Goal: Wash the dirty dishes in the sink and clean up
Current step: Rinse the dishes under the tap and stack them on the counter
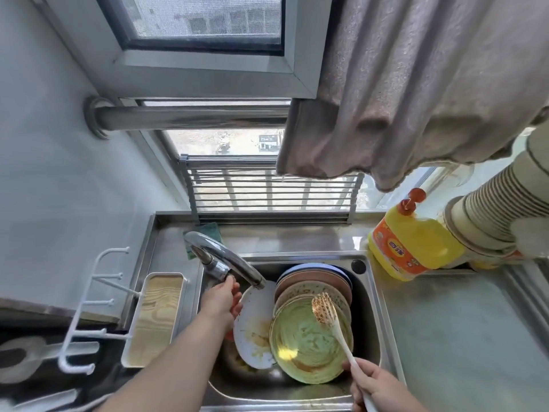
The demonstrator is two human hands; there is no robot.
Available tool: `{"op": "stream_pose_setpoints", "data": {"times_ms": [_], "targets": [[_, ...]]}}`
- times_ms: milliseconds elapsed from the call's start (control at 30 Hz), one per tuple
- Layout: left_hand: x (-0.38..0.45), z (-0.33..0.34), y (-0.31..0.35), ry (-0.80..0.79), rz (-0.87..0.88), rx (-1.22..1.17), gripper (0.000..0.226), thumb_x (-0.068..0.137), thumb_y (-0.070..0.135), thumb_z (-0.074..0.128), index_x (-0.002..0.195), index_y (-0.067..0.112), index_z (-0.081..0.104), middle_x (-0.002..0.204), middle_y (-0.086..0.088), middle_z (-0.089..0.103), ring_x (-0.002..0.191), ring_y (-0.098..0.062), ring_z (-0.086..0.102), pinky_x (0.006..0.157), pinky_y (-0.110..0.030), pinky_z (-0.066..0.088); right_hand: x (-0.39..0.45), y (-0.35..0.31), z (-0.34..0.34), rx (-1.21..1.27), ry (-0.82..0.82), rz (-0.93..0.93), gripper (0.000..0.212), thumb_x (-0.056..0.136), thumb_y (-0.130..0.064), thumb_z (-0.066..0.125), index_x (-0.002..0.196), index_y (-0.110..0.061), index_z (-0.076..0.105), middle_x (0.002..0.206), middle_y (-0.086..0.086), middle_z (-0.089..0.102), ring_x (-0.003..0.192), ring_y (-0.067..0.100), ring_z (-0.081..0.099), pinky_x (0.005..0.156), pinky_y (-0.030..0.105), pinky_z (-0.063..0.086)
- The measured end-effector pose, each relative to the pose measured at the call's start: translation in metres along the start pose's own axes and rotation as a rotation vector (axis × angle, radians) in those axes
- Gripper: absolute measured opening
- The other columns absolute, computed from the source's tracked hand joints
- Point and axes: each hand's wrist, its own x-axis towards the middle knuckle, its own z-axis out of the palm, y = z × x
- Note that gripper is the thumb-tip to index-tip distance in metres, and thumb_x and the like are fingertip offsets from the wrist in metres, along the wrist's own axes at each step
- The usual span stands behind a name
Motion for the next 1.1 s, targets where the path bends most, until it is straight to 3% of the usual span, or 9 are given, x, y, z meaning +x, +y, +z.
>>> {"op": "stream_pose_setpoints", "data": {"times_ms": [167,400,500,567,733,800,867,1000,1100], "targets": [[0.011,0.011,0.003,0.009,-0.19,-0.189,0.015,0.103,0.028,0.063,0.098,0.014,0.066,0.085,0.002,0.061,0.075,-0.009,0.057,0.063,-0.028,0.047,-0.001,-0.001,-0.003,0.058,0.01,0.009,0.022,0.107,-0.011,0.053,0.116,0.002,0.068,0.064,0.022,0.054,0.055,0.031,0.06,0.054,0.034,0.052],[0.036,0.023,0.0,0.139,-0.238,-0.175,0.021,0.086,0.032,0.074,0.102,0.019,0.076,0.096,0.004,0.076,0.085,-0.014,0.071,0.054,-0.026,0.05,0.0,0.004,-0.003,0.1,0.053,0.059,0.022,0.108,-0.012,0.053,0.116,0.003,0.067,0.064,0.022,0.053,0.052,0.03,0.059,0.05,0.033,0.051],[0.018,0.03,0.004,0.233,-0.168,-0.187,0.013,0.084,0.024,0.075,0.09,0.014,0.069,0.084,-0.005,0.071,0.073,-0.021,0.064,0.065,-0.03,0.053,0.001,0.002,0.0,0.11,0.053,0.058,0.023,0.107,-0.012,0.054,0.116,0.004,0.067,0.063,0.022,0.053,0.053,0.031,0.059,0.051,0.033,0.051],[0.014,0.034,0.003,0.288,-0.129,-0.209,0.014,0.082,0.018,0.075,0.093,0.011,0.068,0.099,-0.014,0.075,0.073,-0.026,0.063,0.079,-0.04,0.056,0.003,-0.002,0.001,0.116,0.046,0.055,0.022,0.107,-0.012,0.054,0.117,0.003,0.067,0.064,0.022,0.053,0.053,0.031,0.059,0.051,0.034,0.051],[0.008,0.037,-0.002,0.23,-0.101,-0.335,0.043,0.108,0.019,0.045,0.146,0.0,0.051,0.148,-0.023,0.055,0.114,-0.035,0.063,0.103,-0.049,0.051,0.004,-0.006,0.001,0.187,0.056,0.061,0.022,0.107,-0.012,0.052,0.118,0.002,0.065,0.063,0.021,0.051,0.049,0.029,0.054,0.045,0.033,0.049],[0.012,0.037,-0.003,0.253,-0.1,-0.358,0.045,0.11,0.02,0.042,0.15,0.0,0.048,0.151,-0.023,0.053,0.104,-0.028,0.055,0.105,-0.049,0.051,0.003,-0.002,-0.001,0.206,0.073,0.065,0.022,0.108,-0.014,0.053,0.117,0.0,0.067,0.062,0.019,0.05,0.05,0.027,0.054,0.045,0.032,0.049],[0.005,0.039,0.001,0.214,-0.047,-0.188,0.042,0.108,0.018,0.046,0.147,0.001,0.051,0.144,-0.024,0.058,0.097,-0.026,0.053,0.103,-0.049,0.052,0.001,0.0,-0.002,0.22,0.08,0.062,0.023,0.108,-0.014,0.053,0.117,0.0,0.068,0.062,0.018,0.05,0.051,0.027,0.053,0.046,0.032,0.048],[-0.011,0.043,0.001,0.29,-0.142,-0.202,0.007,0.095,0.011,0.065,0.1,0.008,0.068,0.082,-0.008,0.064,0.066,-0.022,0.056,0.065,-0.033,0.051,-0.004,0.004,-0.005,0.22,0.094,0.045,0.022,0.107,-0.013,0.053,0.117,0.001,0.068,0.063,0.02,0.051,0.05,0.029,0.054,0.049,0.035,0.049],[-0.022,0.051,-0.017,-0.014,-0.221,-0.164,0.02,0.105,0.033,0.06,0.097,0.016,0.067,0.079,-0.001,0.063,0.066,-0.018,0.055,0.063,-0.031,0.045,-0.007,0.009,-0.009,0.217,0.099,0.037,0.022,0.107,-0.012,0.054,0.117,0.002,0.068,0.063,0.022,0.052,0.051,0.03,0.055,0.051,0.036,0.05]]}}
